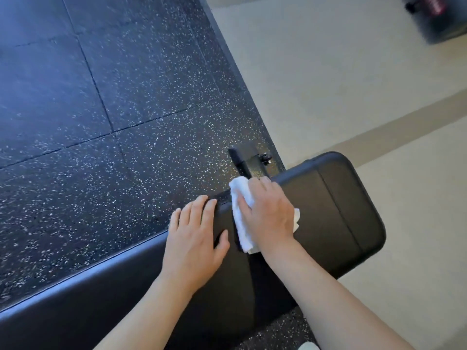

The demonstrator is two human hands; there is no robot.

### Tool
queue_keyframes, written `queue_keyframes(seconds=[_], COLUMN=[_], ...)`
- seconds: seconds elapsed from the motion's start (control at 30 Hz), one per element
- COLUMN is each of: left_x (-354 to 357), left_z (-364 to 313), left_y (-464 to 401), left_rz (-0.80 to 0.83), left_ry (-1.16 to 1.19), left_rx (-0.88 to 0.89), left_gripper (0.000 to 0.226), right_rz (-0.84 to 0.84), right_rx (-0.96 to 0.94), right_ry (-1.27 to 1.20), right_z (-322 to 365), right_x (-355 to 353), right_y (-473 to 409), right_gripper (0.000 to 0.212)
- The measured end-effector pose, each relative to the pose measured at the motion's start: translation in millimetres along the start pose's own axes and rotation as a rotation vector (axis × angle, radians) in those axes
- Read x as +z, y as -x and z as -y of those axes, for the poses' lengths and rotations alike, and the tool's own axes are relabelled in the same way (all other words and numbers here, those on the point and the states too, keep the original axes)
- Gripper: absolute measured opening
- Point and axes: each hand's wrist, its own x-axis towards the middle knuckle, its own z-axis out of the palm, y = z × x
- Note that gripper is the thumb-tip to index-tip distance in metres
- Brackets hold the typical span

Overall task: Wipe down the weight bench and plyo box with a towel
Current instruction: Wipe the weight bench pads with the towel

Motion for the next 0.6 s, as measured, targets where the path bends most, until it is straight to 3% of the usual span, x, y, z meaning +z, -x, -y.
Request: queue_keyframes(seconds=[0.13,0.3,0.4,0.47,0.53,0.6], left_x=[-0.5,-3.7,-2.3,-1.0,-0.1,1.2], left_z=[15.0,17.7,16.4,14.6,15.9,15.0], left_y=[16.3,12.0,15.0,18.2,14.8,11.9], left_rz=[0.009,-0.026,-0.032,-0.034,-0.044,-0.032], left_ry=[0.005,0.025,0.045,0.07,0.079,0.068], left_rx=[-0.015,-0.048,-0.056,-0.055,-0.07,-0.073], left_gripper=[0.064,0.067,0.068,0.069,0.07,0.071], right_rz=[0.096,0.254,0.509,0.563,0.612,0.706], right_rx=[-0.102,-0.287,-0.121,0.022,-0.002,-0.04], right_ry=[0.056,0.136,0.298,0.422,0.49,0.473], right_z=[45.7,33.7,0.8,-22.3,-22.0,-7.5], right_x=[7.2,-14.2,-44.7,-64.3,-70.8,-59.6], right_y=[-10.6,-36.4,-76.5,-97.5,-111.8,-113.2], right_gripper=[0.023,0.025,0.028,0.028,0.014,0.016])
